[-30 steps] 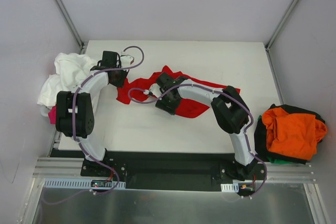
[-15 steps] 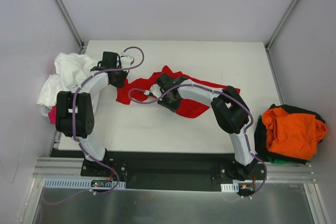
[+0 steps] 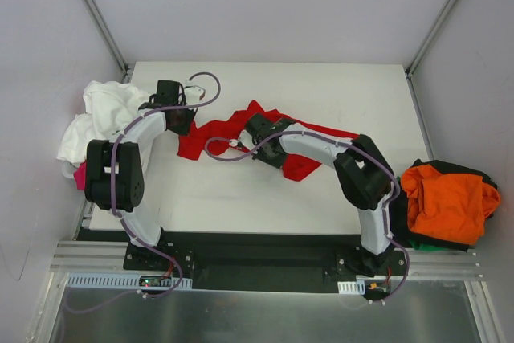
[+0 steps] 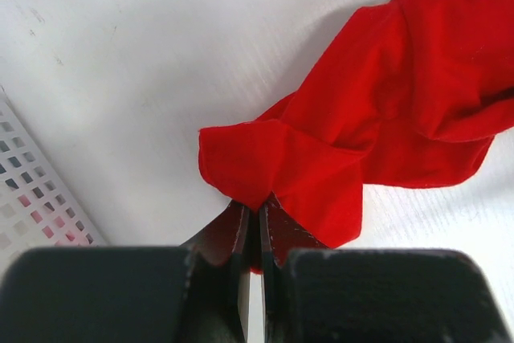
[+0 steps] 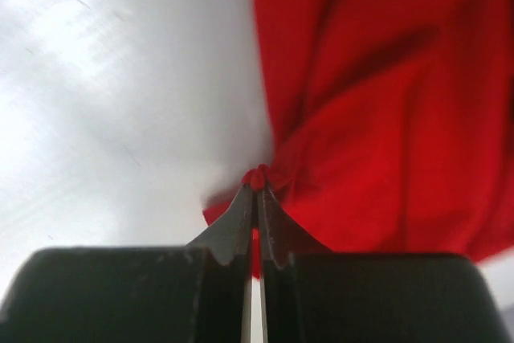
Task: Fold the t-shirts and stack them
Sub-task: Flatten out the tshirt
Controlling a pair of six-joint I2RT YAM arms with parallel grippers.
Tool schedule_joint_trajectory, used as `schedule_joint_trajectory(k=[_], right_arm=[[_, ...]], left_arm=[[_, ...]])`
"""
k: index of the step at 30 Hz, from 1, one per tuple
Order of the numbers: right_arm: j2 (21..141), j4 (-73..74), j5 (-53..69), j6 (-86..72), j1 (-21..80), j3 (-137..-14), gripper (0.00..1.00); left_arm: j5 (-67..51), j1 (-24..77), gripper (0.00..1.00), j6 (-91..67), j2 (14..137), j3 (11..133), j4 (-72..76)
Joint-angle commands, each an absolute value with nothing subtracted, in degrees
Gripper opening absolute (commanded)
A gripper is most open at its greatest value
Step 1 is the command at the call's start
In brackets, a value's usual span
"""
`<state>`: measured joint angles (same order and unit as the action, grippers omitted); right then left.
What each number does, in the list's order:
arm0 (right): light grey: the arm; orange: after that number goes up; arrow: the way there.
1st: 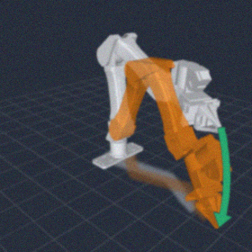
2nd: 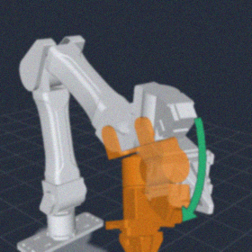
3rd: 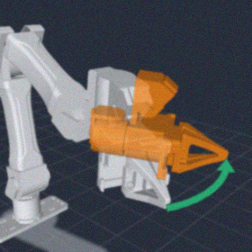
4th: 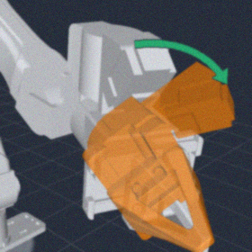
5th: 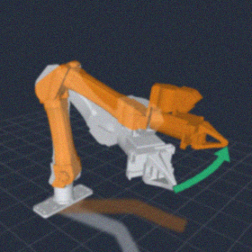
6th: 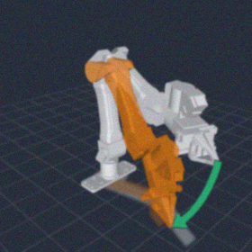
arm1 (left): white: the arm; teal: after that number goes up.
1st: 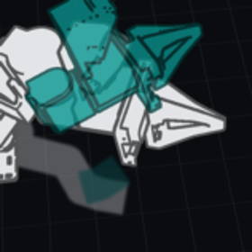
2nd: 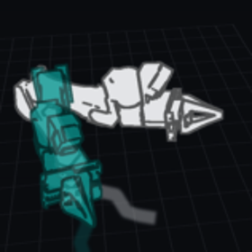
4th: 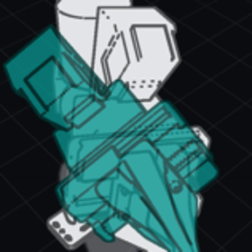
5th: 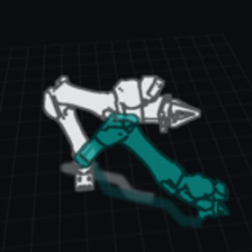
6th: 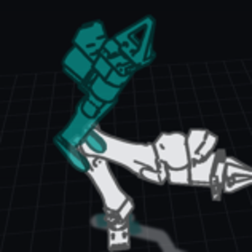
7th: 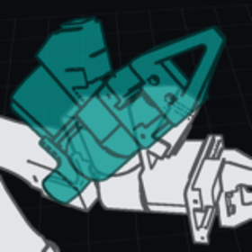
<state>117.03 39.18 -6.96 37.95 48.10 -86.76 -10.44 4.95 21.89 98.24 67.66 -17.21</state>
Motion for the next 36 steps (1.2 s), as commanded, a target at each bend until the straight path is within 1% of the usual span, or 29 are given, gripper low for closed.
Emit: schedule_joint_trajectory(k=[1, 3, 4, 10, 14, 17, 22, 27, 36], right_arm=[[105.0, 42.6, -21.8, 38.1, 46.3, -86.8, 0.01], [100.1, 42.8, -24.8, 38.3, 45.0, -87.4, 0.01], [98.5, 42.8, -28.3, 38.4, 44.7, -87.8, 0.01], [89.1, 42.9, -36.1, 41.2, 42.4, -89.3, 0.01], [86.4, 42.8, -37.3, 43.2, 39.7, -91.2, 0.01], [84.8, 42.2, -37.6, 44.1, 37.7, -93.2, 0.01], [82.9, 40.1, -40.3, 48.1, 35.9, -96.2, 0.01], [81.4, 36.9, -41.8, 52.2, 33.6, -102.1, 0.01], [74.7, 24.9, -41.2, 58.4, 33.7, -101.8, 0.01]], left_arm=[[-12.3, 5.5, 0.00, 20.8, 92.8, 67.9, -16.1], [-13.2, 5.5, 0.00, 20.0, 89.4, 68.5, -16.1], [-14.1, 5.5, 0.00, 19.3, 88.2, 68.7, -16.1], [-17.4, 5.5, 0.00, 16.6, 78.0, 70.9, -16.1], [-18.5, 5.5, 0.00, 15.1, 71.4, 72.5, -16.1], [-18.7, 5.6, 0.00, 14.1, 69.1, 74.4, -16.0], [-19.3, 5.6, 0.00, 13.7, 67.8, 77.7, -15.0], [-15.9, 5.6, 0.00, 13.5, 67.6, 83.1, -15.0], [-16.5, 5.7, 0.00, 11.1, 66.3, 88.9, -14.2]])
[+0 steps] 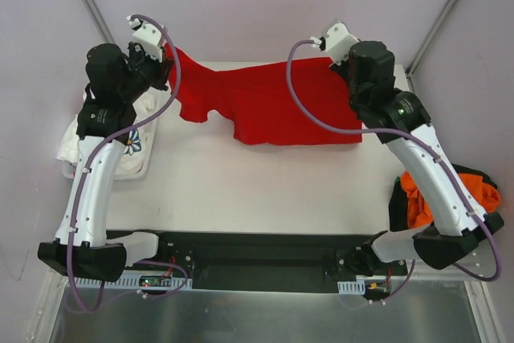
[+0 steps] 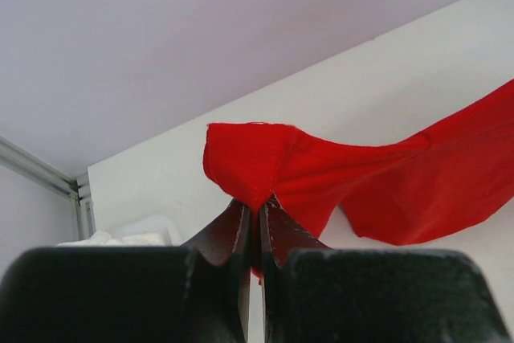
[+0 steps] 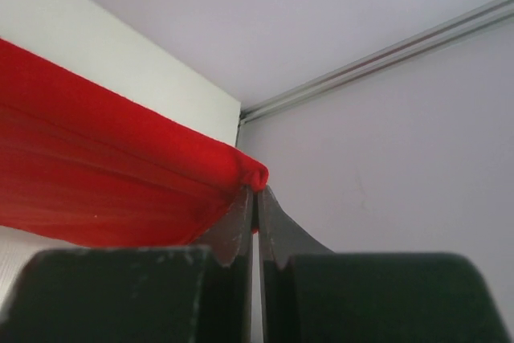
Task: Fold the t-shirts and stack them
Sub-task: Flatten out the tshirt
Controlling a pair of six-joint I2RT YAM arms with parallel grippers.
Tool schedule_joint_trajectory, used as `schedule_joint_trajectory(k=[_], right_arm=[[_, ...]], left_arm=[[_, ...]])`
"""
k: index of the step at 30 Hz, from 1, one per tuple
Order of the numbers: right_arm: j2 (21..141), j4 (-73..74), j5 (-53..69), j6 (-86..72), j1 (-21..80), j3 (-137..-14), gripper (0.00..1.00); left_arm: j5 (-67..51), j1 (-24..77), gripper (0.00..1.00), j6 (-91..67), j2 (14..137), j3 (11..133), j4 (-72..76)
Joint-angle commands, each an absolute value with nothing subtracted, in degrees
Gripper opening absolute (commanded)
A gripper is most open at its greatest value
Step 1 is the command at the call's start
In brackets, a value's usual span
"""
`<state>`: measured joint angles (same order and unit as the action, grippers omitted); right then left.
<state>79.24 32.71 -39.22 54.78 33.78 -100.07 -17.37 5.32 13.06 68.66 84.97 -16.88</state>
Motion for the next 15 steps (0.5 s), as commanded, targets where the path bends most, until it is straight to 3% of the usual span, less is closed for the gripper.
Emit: schedule_joint_trajectory(k=[1, 15], right_arm=[[73.2, 24.4, -41.0, 58.5, 33.7, -101.2, 0.01], [66.9, 20.0, -43.1, 64.0, 34.4, -105.6, 0.01]], left_arm=[[-16.5, 5.6, 0.00, 10.7, 65.7, 89.2, -14.2], [-11.4, 5.8, 0.00, 14.0, 61.2, 98.1, -13.3]])
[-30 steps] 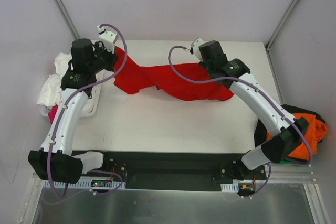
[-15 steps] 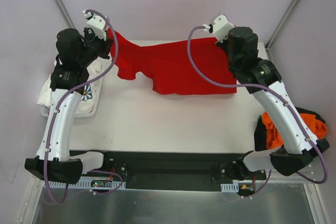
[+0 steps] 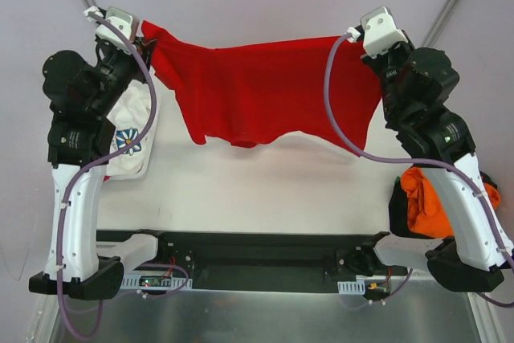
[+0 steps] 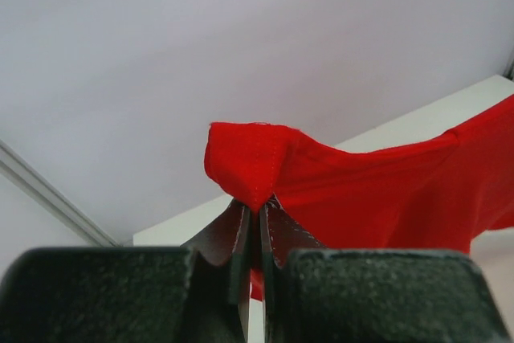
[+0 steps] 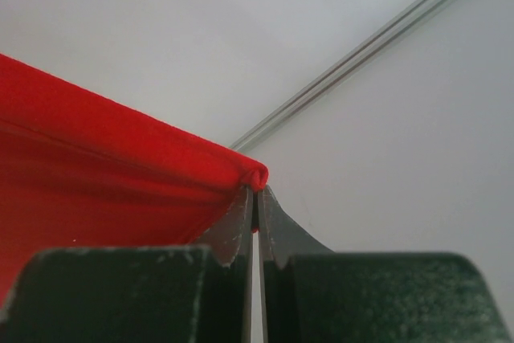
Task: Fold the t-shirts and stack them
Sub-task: Flatten out the tshirt
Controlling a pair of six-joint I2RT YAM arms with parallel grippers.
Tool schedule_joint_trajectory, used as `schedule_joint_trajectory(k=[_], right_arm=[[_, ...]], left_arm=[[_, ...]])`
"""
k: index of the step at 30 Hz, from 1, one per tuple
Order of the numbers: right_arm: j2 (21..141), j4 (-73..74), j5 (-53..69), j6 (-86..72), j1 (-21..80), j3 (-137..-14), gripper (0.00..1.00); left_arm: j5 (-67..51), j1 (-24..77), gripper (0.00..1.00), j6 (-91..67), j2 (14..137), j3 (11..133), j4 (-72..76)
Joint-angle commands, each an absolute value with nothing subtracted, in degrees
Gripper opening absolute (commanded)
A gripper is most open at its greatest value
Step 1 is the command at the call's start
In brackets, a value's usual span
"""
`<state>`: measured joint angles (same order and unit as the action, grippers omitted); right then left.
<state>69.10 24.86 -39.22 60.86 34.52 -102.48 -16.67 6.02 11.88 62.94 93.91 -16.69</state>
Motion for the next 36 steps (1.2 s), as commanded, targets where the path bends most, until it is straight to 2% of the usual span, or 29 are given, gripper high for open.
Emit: schedule_joint_trajectory(k=[1, 24, 36], right_arm=[[66.6, 19.7, -43.3, 64.7, 34.4, -105.2, 0.01], [57.4, 20.4, -46.7, 63.5, 34.4, -90.2, 0.01], [55.9, 20.8, -47.2, 65.6, 33.8, -95.6, 0.01]], left_arm=[[-11.2, 5.8, 0.00, 14.2, 61.3, 99.3, -13.2], [-7.2, 5.8, 0.00, 12.4, 63.2, 111.0, -11.9], [-4.0, 5.8, 0.00, 16.0, 60.6, 113.7, -11.9]])
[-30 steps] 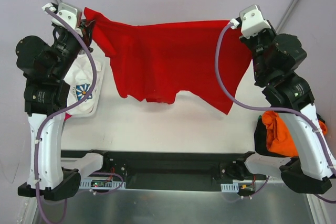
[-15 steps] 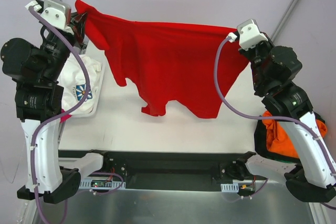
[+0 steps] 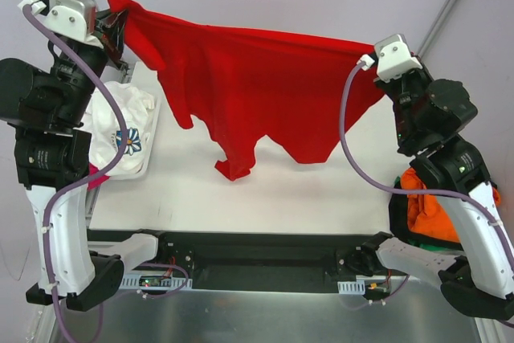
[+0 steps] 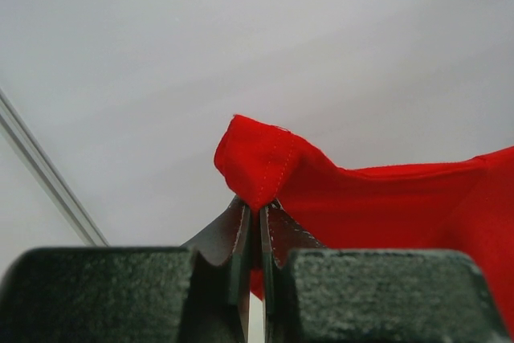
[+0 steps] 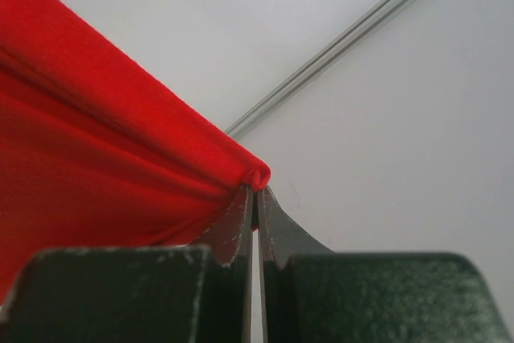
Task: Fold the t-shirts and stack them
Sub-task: Flatten out the tshirt
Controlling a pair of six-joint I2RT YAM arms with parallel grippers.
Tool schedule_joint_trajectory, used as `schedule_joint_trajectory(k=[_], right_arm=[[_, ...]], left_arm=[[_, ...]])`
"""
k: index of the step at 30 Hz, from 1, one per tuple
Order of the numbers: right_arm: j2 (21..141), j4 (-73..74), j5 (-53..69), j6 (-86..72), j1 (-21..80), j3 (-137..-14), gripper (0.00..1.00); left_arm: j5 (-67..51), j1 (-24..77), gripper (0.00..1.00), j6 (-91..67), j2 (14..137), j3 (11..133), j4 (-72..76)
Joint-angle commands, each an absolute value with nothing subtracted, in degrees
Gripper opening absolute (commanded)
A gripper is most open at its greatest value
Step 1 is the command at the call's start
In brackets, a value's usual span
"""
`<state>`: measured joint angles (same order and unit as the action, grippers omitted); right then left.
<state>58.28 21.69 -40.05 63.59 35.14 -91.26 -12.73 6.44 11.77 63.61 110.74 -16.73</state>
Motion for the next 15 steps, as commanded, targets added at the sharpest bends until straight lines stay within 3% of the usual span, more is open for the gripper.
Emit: schedule_joint_trajectory(k=[1, 15], right_arm=[[55.8, 20.7, -47.2, 65.8, 33.8, -95.9, 0.01], [52.9, 17.8, -47.5, 68.3, 33.2, -96.4, 0.01]], left_arm=[[-3.6, 5.8, 0.00, 16.4, 60.6, 113.7, -11.8], [1.8, 5.8, 0.00, 21.8, 57.4, 115.8, -12.0]])
